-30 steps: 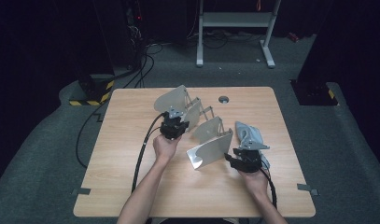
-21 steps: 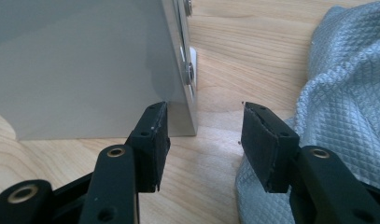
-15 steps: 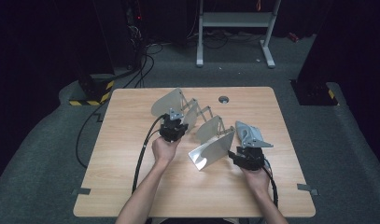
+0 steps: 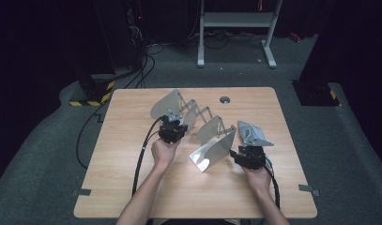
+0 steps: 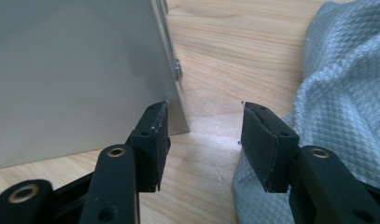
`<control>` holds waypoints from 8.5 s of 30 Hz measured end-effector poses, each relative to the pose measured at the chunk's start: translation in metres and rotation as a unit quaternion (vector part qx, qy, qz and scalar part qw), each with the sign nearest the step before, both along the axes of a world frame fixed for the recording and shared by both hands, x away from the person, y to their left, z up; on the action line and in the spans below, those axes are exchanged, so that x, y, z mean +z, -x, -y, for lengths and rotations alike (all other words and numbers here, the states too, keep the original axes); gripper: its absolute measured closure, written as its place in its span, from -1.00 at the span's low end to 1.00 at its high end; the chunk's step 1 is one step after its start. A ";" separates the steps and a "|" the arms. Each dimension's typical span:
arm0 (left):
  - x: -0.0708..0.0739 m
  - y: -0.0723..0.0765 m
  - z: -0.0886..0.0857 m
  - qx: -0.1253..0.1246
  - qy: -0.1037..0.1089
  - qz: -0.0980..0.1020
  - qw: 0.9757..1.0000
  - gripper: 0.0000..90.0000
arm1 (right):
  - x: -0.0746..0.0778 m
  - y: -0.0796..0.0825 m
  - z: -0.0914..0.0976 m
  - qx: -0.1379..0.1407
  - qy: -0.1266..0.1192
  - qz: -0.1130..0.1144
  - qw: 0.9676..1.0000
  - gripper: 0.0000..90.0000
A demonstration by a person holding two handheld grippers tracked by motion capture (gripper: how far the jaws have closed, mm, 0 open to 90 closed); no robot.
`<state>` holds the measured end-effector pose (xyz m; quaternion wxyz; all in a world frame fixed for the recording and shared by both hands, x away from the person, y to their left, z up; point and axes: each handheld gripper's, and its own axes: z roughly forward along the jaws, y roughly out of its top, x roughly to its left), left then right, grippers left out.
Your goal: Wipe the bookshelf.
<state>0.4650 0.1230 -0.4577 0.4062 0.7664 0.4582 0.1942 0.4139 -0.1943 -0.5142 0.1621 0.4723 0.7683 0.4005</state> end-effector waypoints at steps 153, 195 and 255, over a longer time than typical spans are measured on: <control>-0.005 0.032 -0.082 0.080 0.018 0.004 0.997 0.30 | 0.025 0.012 -0.022 -0.014 0.038 0.026 0.999 0.60; -0.001 0.025 -0.073 0.094 0.004 -0.014 0.996 0.77 | 0.033 -0.051 -0.009 -0.048 0.049 -0.012 0.998 0.86; -0.017 0.047 -0.096 0.097 0.047 -0.023 0.994 0.00 | 0.003 -0.040 0.050 -0.082 0.064 0.005 0.995 0.38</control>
